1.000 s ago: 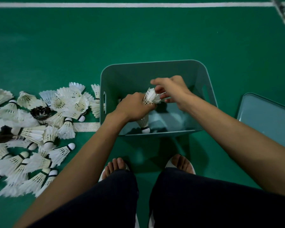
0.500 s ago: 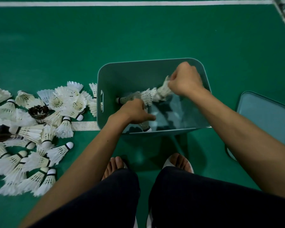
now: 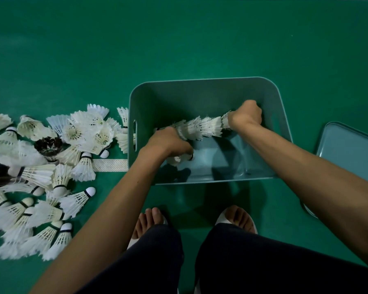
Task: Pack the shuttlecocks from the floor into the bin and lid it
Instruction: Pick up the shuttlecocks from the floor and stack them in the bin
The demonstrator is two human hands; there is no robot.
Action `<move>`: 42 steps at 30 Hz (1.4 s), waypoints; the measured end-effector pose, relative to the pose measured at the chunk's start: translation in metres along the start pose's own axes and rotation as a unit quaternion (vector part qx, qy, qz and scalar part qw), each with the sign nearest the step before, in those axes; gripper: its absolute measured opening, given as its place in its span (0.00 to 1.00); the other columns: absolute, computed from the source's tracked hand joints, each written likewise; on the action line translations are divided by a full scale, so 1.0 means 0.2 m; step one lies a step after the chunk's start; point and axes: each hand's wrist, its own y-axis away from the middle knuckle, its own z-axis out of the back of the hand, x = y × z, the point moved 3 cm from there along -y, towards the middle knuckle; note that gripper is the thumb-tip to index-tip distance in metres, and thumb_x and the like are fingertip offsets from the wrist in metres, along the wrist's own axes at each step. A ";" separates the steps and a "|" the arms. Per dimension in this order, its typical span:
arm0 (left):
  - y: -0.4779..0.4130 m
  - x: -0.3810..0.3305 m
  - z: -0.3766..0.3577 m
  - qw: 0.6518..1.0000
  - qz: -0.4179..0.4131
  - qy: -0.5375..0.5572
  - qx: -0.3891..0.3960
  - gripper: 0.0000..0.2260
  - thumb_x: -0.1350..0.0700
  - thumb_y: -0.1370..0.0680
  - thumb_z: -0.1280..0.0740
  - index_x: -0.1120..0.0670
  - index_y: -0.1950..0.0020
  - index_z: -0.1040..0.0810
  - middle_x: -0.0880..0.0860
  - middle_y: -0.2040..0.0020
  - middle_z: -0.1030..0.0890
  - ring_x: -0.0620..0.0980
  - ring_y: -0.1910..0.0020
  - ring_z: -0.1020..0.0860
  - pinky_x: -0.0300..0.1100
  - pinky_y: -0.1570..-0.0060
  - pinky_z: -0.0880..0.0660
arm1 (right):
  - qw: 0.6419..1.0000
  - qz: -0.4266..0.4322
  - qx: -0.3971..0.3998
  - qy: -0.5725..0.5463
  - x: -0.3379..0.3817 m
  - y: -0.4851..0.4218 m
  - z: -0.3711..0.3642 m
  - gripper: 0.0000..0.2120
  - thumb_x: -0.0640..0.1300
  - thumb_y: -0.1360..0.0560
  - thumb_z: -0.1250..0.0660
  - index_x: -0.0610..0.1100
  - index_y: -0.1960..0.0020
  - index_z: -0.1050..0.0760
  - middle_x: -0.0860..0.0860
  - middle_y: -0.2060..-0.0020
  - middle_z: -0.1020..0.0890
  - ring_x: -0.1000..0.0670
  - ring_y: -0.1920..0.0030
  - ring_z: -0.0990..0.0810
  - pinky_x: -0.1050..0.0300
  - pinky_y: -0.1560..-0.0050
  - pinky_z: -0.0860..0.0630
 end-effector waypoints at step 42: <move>0.08 -0.05 -0.09 0.979 -0.041 -0.201 0.015 0.27 0.62 0.22 0.40 0.50 0.22 0.38 0.60 0.22 0.46 0.67 0.23 0.43 0.65 0.28 0.38 | 0.956 0.180 -0.079 0.218 -0.02 0.12 0.08 0.07 0.32 0.25 0.34 0.36 0.49 0.21 0.36 0.48 0.16 0.34 0.47 0.17 0.46 0.51 0.21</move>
